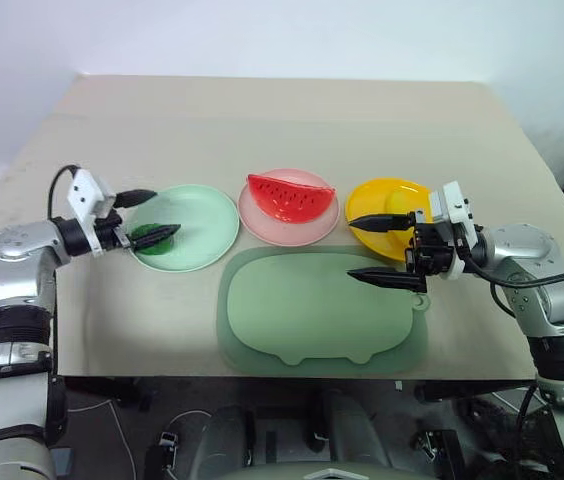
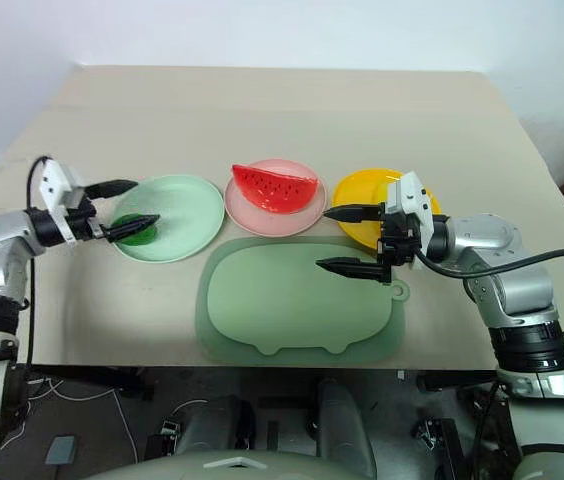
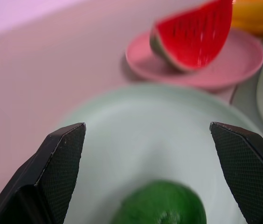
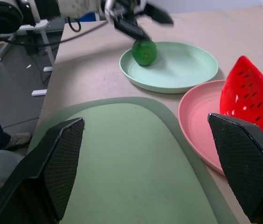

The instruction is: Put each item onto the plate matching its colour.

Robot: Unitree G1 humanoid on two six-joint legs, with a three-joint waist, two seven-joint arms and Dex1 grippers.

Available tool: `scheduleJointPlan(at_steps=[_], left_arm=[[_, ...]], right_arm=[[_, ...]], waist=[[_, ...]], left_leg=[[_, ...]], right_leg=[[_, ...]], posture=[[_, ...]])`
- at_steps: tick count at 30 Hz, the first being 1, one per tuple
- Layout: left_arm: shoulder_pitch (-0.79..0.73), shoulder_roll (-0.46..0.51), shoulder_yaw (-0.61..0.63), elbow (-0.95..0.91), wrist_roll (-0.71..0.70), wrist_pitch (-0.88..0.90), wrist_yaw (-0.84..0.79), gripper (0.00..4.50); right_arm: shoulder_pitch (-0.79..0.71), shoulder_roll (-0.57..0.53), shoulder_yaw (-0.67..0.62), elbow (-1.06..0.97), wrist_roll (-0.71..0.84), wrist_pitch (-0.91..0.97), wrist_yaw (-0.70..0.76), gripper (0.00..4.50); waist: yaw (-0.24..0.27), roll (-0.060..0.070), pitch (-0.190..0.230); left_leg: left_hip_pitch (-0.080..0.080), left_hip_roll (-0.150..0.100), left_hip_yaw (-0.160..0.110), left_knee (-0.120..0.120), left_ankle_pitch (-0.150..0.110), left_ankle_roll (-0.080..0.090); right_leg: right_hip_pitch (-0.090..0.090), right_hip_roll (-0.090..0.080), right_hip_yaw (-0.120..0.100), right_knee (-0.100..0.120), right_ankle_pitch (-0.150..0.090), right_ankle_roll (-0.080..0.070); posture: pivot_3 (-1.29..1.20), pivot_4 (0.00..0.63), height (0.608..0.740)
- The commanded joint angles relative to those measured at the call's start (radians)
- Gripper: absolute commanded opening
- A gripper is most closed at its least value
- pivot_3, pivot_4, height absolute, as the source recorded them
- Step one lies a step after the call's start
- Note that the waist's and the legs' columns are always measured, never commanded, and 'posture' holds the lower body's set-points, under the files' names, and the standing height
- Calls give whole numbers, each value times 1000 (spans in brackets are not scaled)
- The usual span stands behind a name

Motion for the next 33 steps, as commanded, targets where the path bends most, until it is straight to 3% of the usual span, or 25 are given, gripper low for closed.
scheduleJointPlan(at_steps=[1, 9, 18, 26, 33], left_arm=[[15, 24, 73, -122, -73, 61, 28, 4481], [93, 69, 160, -328, -179, 204, 58, 4481], [386, 87, 352, -455, -313, 185, -91, 4481], [571, 26, 357, -499, -293, 101, -127, 4481], [635, -6, 341, -463, -264, 26, -140, 4481]], right_arm=[[-2, -8, -37, -35, 19, -13, 4, 4500], [-2, 5, -34, -29, 19, -21, -2, 4500], [66, -20, -64, -47, 22, -35, 11, 4500], [183, -64, -157, -75, 19, -44, 0, 4500], [284, -85, -255, -59, 22, -90, 1, 4500]], waist=[[1, 0, 0], [1, 0, 0], [-2, 0, 0], [3, 0, 0], [3, 0, 0]], left_leg=[[0, 0, 0, 0, 0, 0], [0, 0, 0, 0, 0, 0], [1, 1, 0, -1, 0, 0], [1, 0, -1, -1, 0, 0], [2, 1, 0, -1, 0, 0]], right_leg=[[0, 0, 0, 0, 0, 0], [0, 0, 0, 0, 0, 0], [0, 0, 0, 0, 0, 0], [1, -1, 0, -1, 0, 0], [2, 0, 0, -1, 0, 0]], posture=[[0, 150, 736], [0, 150, 736], [0, 150, 736], [0, 150, 736], [0, 150, 736]])
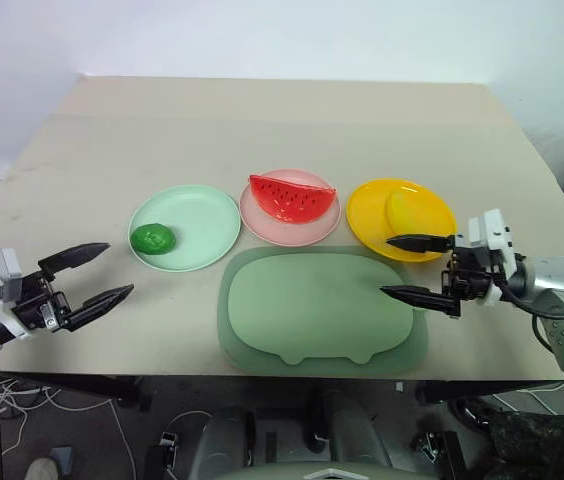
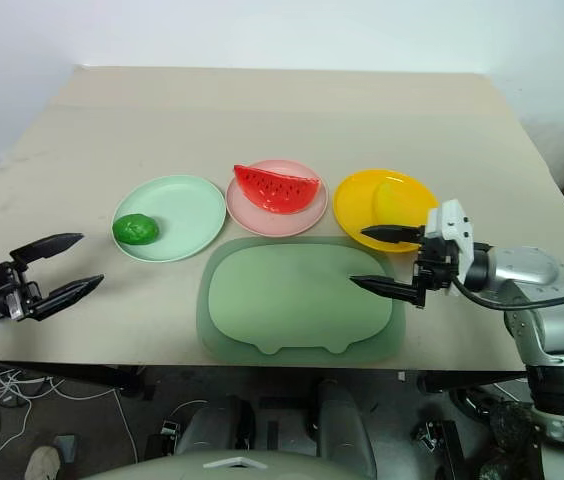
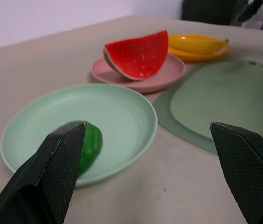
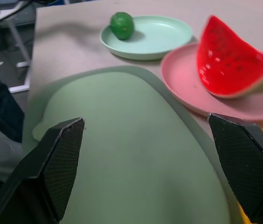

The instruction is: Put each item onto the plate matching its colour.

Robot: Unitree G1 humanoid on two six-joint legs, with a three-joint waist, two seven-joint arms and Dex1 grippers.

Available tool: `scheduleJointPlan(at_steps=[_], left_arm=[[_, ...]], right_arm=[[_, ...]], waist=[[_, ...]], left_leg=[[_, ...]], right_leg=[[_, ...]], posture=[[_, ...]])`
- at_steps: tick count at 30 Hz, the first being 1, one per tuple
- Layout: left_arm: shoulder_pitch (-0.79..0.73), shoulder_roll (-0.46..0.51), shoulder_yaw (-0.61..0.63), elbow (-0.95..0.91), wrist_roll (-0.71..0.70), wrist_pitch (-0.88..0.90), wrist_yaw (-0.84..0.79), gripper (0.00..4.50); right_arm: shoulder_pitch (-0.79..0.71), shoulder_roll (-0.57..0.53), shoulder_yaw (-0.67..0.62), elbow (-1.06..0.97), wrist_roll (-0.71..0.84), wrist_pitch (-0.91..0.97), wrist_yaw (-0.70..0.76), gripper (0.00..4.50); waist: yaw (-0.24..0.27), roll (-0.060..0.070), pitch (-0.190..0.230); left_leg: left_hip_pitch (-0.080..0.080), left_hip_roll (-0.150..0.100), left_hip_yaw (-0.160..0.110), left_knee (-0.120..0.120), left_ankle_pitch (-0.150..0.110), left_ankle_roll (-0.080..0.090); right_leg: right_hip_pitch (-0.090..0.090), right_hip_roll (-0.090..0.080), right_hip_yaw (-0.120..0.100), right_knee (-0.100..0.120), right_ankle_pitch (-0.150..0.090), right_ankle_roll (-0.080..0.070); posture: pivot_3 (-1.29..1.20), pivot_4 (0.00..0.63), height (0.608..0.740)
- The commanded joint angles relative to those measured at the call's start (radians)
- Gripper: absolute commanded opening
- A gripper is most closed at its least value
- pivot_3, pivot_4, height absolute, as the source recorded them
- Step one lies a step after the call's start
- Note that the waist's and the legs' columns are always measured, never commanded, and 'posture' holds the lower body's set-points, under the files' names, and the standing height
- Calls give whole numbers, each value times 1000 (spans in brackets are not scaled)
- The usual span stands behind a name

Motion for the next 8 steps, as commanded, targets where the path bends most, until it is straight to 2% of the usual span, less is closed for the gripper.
scheduleJointPlan(at_steps=[1, 8], left_arm=[[12, -4, 10, -2, 2, -39, 1, 4481], [32, -15, -8, 48, 22, -113, -33, 4481]], right_arm=[[39, -20, -83, -8, 20, -42, 1, 4500], [94, -32, -148, 13, 7, -75, -12, 4500]], waist=[[1, 0, 0], [0, 0, 0]], left_leg=[[0, 0, 0, 0, 0, 0], [2, 0, 0, -1, 0, 0]], right_leg=[[0, 0, 0, 0, 0, 0], [1, 0, 0, 0, 0, 0]], posture=[[0, 150, 736], [0, 150, 736]])
